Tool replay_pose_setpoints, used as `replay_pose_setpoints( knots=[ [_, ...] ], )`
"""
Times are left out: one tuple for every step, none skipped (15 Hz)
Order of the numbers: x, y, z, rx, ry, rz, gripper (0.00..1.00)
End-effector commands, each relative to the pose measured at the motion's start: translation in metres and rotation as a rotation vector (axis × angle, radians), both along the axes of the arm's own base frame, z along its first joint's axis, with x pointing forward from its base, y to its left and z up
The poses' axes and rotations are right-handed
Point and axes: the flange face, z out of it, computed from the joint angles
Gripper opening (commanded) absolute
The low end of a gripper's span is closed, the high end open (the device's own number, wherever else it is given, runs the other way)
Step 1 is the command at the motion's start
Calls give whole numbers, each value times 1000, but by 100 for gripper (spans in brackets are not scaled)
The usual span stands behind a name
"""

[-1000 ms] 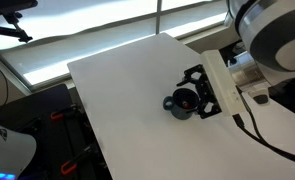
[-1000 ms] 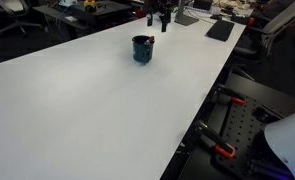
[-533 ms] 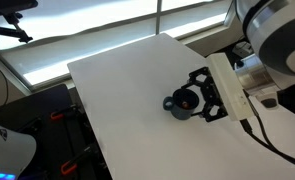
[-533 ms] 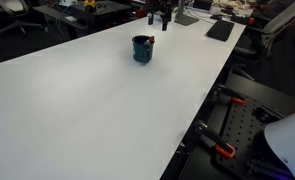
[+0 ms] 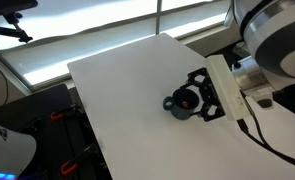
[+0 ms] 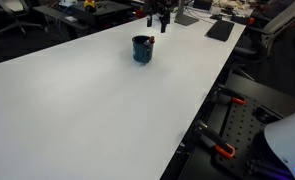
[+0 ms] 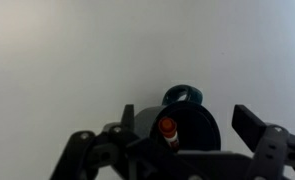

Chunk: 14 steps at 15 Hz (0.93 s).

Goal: Remove the marker from the cup

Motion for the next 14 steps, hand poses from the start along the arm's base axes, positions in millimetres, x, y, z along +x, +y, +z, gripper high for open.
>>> replay_pose_setpoints(
  knots=[
    [8, 2, -3, 3, 2, 24, 100],
    [8, 2, -6, 7, 5, 30, 100],
    [8, 3, -10, 10, 8, 30, 100],
    [8, 3, -13, 17, 13, 29, 100],
    [5, 4, -12, 10, 8, 10, 100],
    [4, 4, -15, 12, 13, 10, 100],
    [4, 4, -17, 13, 15, 10, 100],
    [3, 3, -17, 13, 16, 9, 100],
    [3, 3, -17, 13, 16, 8, 100],
    [4, 2, -19, 14, 20, 6, 100],
    [5, 0, -21, 13, 23, 6, 100],
    [5, -1, -23, 9, 26, 4, 100],
    [6, -3, -25, 9, 28, 3, 100],
    [7, -5, -26, 8, 31, -2, 100]
  ],
)
